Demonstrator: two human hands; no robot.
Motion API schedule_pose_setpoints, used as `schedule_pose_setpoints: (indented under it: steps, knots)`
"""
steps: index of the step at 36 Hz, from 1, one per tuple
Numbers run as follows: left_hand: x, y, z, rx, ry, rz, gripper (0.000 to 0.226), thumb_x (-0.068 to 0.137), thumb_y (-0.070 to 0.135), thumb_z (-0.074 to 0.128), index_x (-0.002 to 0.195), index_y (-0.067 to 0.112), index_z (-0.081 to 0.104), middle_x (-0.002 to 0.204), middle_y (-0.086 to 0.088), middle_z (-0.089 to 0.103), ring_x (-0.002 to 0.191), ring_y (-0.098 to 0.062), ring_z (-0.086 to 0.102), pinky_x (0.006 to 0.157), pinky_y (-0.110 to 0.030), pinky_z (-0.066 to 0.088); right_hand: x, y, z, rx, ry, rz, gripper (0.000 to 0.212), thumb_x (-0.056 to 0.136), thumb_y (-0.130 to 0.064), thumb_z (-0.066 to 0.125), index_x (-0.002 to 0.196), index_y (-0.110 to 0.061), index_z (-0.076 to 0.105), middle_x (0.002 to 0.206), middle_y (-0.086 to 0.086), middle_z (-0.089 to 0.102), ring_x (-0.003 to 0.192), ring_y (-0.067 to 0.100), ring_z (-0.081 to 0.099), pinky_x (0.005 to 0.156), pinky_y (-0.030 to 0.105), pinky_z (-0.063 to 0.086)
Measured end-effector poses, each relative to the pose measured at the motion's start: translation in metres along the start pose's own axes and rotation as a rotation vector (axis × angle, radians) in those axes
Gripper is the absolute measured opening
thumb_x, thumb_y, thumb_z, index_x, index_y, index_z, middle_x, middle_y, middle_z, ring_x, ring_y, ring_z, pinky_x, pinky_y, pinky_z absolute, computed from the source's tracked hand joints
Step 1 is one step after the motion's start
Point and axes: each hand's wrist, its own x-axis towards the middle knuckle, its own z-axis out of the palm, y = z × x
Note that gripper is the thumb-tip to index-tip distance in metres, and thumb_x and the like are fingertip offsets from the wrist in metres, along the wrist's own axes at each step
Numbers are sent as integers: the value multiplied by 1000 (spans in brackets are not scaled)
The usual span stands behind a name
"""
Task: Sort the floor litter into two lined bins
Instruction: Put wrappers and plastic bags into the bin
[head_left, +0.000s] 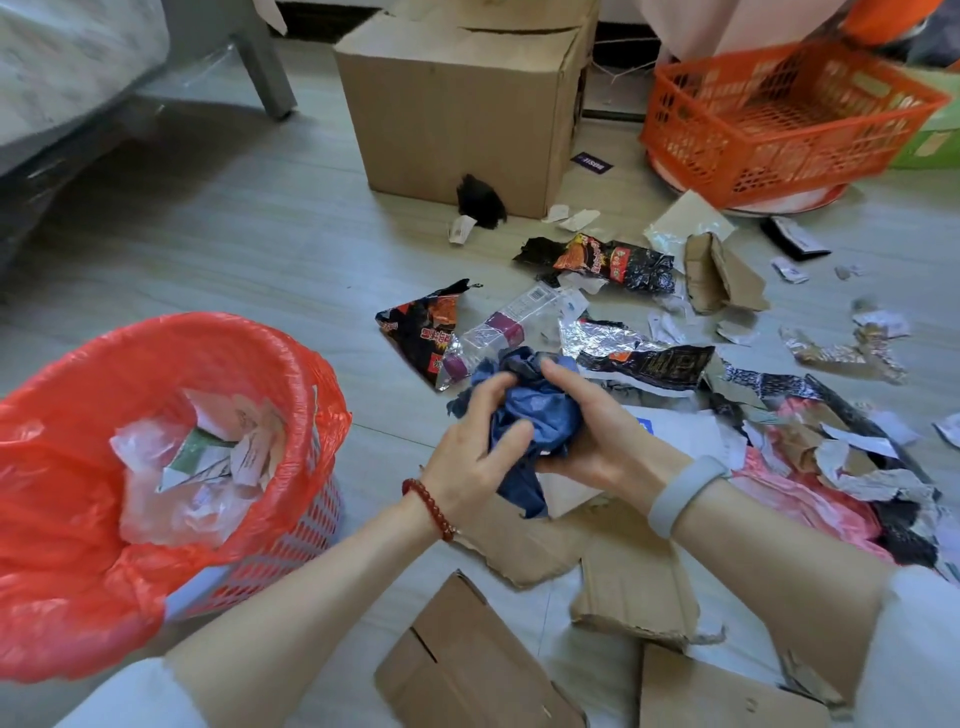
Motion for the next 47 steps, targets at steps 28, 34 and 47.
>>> schedule_pose_setpoints:
  steps: [28,34,47]
  knots:
    - [20,11,-22,691,165,-154,55,77,50,63,126,28,49,134,0,33,128,-22,26,108,-40,18,6,-5,16,-318,75,-346,20,91,-5,52,106,-17,58,92,6,65,81,19,64,68,29,54]
    - [22,38,-92,890,-58,-312,102,67,63,65,145,39,5,155,1,-9,142,-22,-16,112,-53,-6,14,-24,50,-614,201,-723,33,85,6,52,90,-26,57,84,-9,61,76,5,60,69,17,50]
    - [-93,-30,-307,907,499,-692,50,88,31,54,136,23,43,147,-10,33,134,-31,31,108,-47,28,62,27,236,-1065,-358,-1043,42,73,-25,56,115,-27,51,116,1,54,110,16,54,94,26,43]
